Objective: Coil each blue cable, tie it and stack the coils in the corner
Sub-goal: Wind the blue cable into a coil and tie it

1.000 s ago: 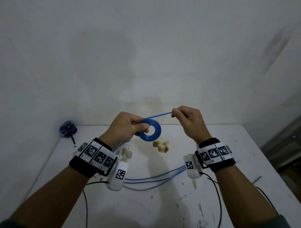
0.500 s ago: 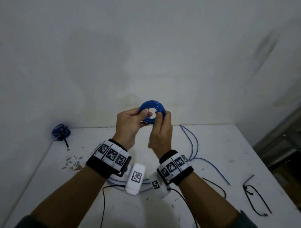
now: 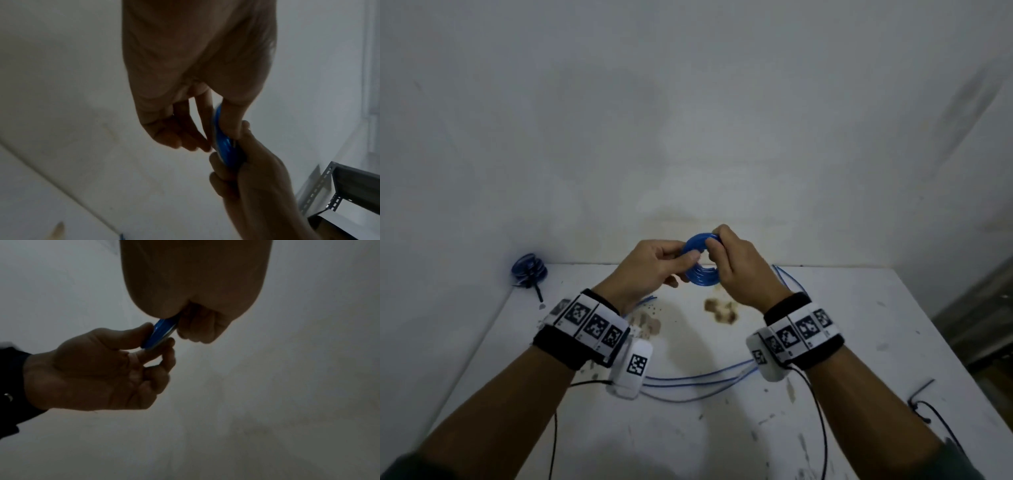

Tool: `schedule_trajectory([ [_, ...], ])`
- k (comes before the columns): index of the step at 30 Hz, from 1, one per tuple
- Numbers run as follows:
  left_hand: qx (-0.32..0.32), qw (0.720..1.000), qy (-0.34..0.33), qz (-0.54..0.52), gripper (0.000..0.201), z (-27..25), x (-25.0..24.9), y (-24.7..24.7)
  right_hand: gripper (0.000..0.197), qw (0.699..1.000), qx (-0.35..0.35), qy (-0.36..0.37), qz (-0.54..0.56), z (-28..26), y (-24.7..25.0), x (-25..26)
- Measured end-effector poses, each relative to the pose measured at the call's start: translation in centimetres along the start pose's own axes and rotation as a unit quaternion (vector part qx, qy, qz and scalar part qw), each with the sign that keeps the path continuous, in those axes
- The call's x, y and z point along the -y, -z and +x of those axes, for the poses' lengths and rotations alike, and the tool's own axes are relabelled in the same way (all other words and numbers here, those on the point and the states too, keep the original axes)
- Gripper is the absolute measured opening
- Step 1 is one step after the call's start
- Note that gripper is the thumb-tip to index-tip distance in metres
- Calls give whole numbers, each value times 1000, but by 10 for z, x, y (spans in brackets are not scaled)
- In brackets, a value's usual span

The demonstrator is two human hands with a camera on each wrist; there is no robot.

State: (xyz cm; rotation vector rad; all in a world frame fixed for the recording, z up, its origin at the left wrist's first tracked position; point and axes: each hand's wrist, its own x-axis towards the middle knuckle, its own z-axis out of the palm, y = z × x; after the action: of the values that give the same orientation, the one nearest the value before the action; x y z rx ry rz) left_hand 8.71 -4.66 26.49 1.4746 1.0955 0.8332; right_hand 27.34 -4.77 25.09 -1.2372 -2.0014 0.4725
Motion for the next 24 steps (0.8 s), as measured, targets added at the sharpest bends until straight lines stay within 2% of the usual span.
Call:
schedule_trajectory([
  [2,-10,999,-31,24,14,4,-8,-1,22,999,48,6,-23,4,15,2],
  [3,-15,999,-44,21,11,5,-11,-3,24,999,49,8,-1,5,20,3],
  [7,-15,997,-74,-18,10,9,-16,-12,41,984,-22,-15,178,4,28,-1],
  [10,6,998,-64,13,10,9,-15,-14,40,992,-31,6,124,1,38,-15],
  [15,74,990,-37,110,10,3,-16,-7,37,998,16,54,-36,-7,55,-32],
  [18,92,986,-31,136,10,1,-18,-9,39,995,21,67,-67,-7,61,-38],
  [21,75,987,-34,136,11,4,-19,-9,40,996,14,63,-65,-8,61,-40],
  [24,21,993,-58,99,10,8,-19,-12,36,998,-36,39,-21,-17,48,-38],
])
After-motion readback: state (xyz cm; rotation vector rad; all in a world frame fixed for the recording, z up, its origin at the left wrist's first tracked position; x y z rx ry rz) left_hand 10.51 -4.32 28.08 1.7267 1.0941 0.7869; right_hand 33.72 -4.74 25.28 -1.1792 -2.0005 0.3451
